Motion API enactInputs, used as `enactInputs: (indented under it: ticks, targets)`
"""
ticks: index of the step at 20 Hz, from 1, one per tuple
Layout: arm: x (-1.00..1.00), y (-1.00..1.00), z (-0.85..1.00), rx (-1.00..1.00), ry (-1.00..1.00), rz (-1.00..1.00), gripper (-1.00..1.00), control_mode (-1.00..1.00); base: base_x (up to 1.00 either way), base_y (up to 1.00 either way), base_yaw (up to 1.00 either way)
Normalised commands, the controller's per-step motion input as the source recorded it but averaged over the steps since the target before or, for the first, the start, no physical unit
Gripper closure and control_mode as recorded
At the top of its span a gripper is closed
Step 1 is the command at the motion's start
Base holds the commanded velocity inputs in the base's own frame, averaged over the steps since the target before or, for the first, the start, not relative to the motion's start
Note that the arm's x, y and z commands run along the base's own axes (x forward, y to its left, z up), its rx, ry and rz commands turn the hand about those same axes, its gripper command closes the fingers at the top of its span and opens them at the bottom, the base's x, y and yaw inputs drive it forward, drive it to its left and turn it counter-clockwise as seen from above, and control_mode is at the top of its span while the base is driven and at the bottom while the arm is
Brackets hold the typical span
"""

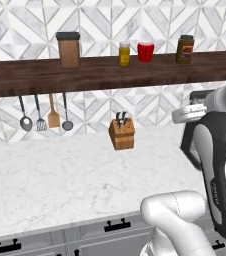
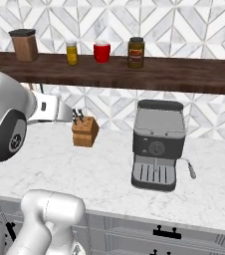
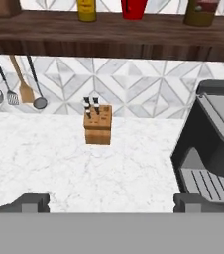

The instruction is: Gather all objects into one cabinet and sort the glasses and bowls to opposite sides.

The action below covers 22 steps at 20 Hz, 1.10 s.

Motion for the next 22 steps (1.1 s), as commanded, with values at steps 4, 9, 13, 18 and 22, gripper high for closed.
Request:
enactInputs:
  ticks: [4, 9, 13, 18, 22]
  targets:
    - [0.52, 0.0, 0.56, 0.0, -0.01, -0.31, -1.0, -1.0, 0.0, 0.0, 0.0]
    - [0.85, 0.0, 0.57, 0.0, 0.0, -0.32, -1.0, -1.0, 0.0, 0.0, 0.0]
    - [0.84, 0.0, 0.04, 0.0, 0.22, -0.01, -1.0, -1.0, 0.0, 0.0, 0.0]
    - [0.12, 0.0, 0.0, 0.0, 0.0, 0.01, -1.0, -1.0, 0.0, 0.0, 0.0]
    - [0.99, 0.0, -0.05, 0.0, 0.04, -0.02, -1.0, -1.0, 0.0, 0.0, 0.0]
